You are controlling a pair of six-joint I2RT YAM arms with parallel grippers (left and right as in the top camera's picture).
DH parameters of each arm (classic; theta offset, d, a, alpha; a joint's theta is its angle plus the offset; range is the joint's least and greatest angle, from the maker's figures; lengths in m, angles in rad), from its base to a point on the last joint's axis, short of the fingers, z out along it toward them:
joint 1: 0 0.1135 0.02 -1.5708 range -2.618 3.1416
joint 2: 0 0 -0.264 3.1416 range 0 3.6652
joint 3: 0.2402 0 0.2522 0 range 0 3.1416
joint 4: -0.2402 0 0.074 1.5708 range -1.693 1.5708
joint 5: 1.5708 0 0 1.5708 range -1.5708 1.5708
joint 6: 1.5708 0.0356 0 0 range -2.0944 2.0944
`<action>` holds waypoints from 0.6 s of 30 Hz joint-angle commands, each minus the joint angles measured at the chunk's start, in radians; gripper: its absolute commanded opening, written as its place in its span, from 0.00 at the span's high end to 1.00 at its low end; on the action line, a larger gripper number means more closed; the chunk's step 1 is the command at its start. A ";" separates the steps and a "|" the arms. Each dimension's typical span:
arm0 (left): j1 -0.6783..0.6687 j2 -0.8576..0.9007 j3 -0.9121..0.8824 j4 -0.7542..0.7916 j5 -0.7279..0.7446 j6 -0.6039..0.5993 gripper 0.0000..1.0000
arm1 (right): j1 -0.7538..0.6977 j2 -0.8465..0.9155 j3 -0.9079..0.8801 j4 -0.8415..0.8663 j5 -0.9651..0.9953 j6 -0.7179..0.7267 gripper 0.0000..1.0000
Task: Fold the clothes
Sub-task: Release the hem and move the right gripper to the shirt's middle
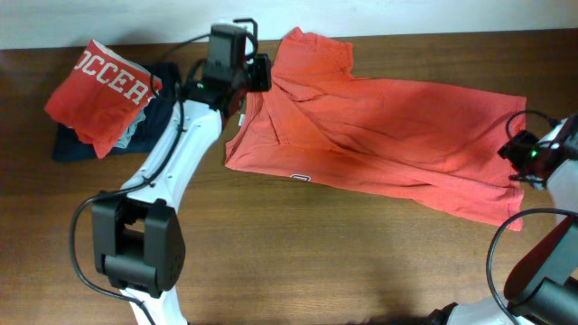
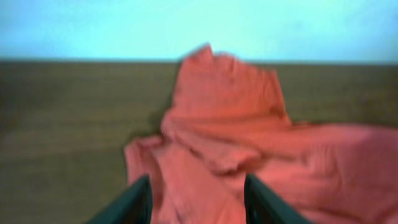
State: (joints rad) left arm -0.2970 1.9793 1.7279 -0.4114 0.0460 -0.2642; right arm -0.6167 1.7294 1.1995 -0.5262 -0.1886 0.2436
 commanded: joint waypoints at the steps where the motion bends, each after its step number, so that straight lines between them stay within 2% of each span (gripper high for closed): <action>1: 0.034 0.005 0.094 -0.086 -0.035 -0.018 0.46 | 0.045 -0.003 0.161 -0.156 -0.096 -0.134 0.48; 4: 0.053 0.005 0.105 -0.106 -0.036 -0.023 0.33 | 0.119 -0.003 0.271 -0.327 -0.091 -0.222 0.52; 8: 0.067 0.005 0.105 -0.129 -0.035 -0.023 0.18 | 0.241 -0.003 0.310 -0.414 -0.089 -0.317 0.61; 9: 0.067 0.005 0.105 -0.133 -0.035 -0.023 0.04 | 0.278 -0.001 0.308 -0.426 -0.088 -0.344 0.69; 10: 0.067 0.005 0.105 -0.139 -0.035 -0.023 0.01 | 0.319 0.003 0.303 -0.431 -0.088 -0.374 0.75; 14: 0.065 0.005 0.105 -0.168 -0.035 -0.023 0.01 | 0.449 0.024 0.287 -0.436 -0.089 -0.455 0.96; 18: 0.064 0.005 0.105 -0.170 -0.035 -0.023 0.01 | 0.550 0.054 0.278 -0.443 -0.084 -0.476 0.96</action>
State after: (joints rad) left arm -0.2306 1.9793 1.8172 -0.5800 0.0174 -0.2878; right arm -0.1112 1.7538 1.4910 -0.9611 -0.2687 -0.1696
